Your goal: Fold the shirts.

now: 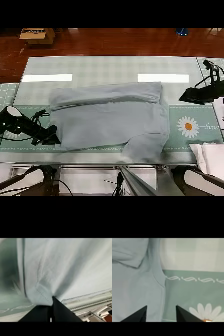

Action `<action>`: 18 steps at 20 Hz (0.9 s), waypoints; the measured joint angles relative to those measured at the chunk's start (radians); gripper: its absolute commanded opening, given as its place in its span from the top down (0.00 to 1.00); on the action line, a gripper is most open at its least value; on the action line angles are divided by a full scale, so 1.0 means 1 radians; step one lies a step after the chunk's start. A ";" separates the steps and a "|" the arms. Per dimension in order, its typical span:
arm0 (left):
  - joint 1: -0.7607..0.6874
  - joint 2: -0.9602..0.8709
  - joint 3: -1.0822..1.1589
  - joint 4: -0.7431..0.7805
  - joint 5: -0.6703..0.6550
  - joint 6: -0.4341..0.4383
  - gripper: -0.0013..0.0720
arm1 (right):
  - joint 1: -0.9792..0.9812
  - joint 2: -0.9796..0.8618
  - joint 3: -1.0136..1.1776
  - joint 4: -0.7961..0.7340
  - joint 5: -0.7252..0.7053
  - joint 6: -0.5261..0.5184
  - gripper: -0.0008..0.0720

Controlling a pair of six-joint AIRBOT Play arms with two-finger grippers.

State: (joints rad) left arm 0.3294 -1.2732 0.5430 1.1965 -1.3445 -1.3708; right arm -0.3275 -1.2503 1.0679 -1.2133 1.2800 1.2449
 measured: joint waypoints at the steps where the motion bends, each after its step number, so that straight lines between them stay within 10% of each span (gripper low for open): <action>1: -0.001 -0.003 0.000 0.002 -0.003 0.007 0.96 | -0.018 0.005 -0.025 -0.017 0.014 0.005 0.36; 14: -0.003 -0.008 -0.001 0.016 -0.018 0.058 0.96 | -0.105 0.127 -0.557 0.124 0.035 -0.074 0.26; 16: -0.003 -0.008 -0.001 0.016 -0.019 0.060 0.96 | -0.052 0.130 -0.592 0.157 0.018 -0.047 0.36; 18: -0.003 -0.008 -0.001 0.016 -0.019 0.066 0.96 | 0.002 0.131 -0.612 0.168 -0.028 -0.020 0.73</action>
State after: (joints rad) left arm 0.3264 -1.2816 0.5423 1.2121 -1.3636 -1.3052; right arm -0.3252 -1.1191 0.4564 -1.0451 1.2522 1.2247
